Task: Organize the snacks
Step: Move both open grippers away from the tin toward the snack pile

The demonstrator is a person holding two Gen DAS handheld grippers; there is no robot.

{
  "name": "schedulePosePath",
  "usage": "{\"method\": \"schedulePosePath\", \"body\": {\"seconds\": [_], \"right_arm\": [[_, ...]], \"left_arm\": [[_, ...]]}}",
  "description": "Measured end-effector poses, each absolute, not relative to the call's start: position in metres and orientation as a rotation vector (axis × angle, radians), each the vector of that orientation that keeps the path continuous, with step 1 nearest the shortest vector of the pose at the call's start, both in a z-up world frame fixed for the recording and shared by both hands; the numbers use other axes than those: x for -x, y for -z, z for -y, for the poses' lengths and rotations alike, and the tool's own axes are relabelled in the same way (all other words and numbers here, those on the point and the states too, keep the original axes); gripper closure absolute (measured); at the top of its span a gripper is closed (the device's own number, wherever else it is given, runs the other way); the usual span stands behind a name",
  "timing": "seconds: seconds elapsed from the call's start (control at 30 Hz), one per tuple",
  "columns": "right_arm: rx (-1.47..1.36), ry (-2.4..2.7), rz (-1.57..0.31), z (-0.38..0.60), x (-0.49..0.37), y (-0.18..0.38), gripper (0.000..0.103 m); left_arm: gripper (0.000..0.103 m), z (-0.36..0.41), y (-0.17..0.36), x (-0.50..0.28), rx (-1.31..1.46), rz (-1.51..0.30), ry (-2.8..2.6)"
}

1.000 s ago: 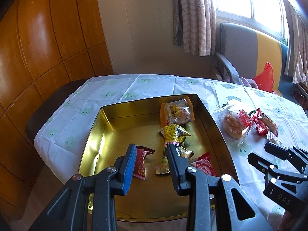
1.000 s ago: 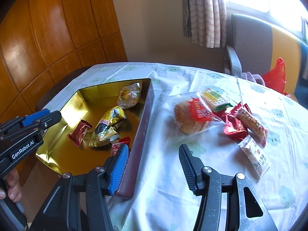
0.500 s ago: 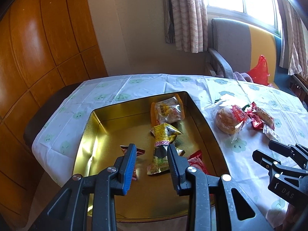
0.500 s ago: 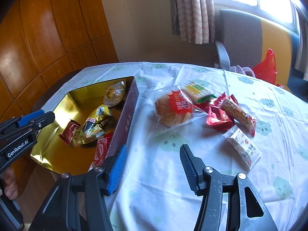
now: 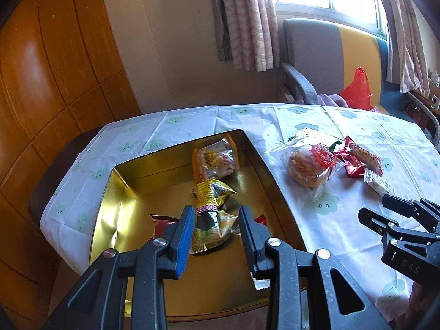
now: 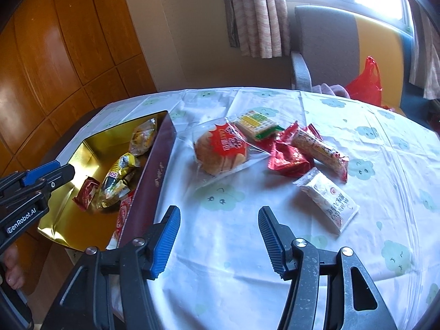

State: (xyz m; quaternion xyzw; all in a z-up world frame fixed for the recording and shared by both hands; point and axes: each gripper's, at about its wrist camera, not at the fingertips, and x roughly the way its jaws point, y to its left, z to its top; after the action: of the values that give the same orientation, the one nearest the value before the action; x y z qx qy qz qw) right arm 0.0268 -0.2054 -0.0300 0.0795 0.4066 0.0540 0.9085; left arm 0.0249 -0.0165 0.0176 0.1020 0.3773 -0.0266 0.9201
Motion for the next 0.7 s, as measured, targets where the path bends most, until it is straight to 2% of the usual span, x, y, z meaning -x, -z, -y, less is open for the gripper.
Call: {"method": "schedulePosePath", "body": {"seconds": [0.7], "right_arm": [[-0.217,-0.057,-0.864,0.237,-0.024,0.045,0.040]], "left_arm": [[0.070,0.054,-0.011,-0.033,-0.279,-0.792,0.125]]}}
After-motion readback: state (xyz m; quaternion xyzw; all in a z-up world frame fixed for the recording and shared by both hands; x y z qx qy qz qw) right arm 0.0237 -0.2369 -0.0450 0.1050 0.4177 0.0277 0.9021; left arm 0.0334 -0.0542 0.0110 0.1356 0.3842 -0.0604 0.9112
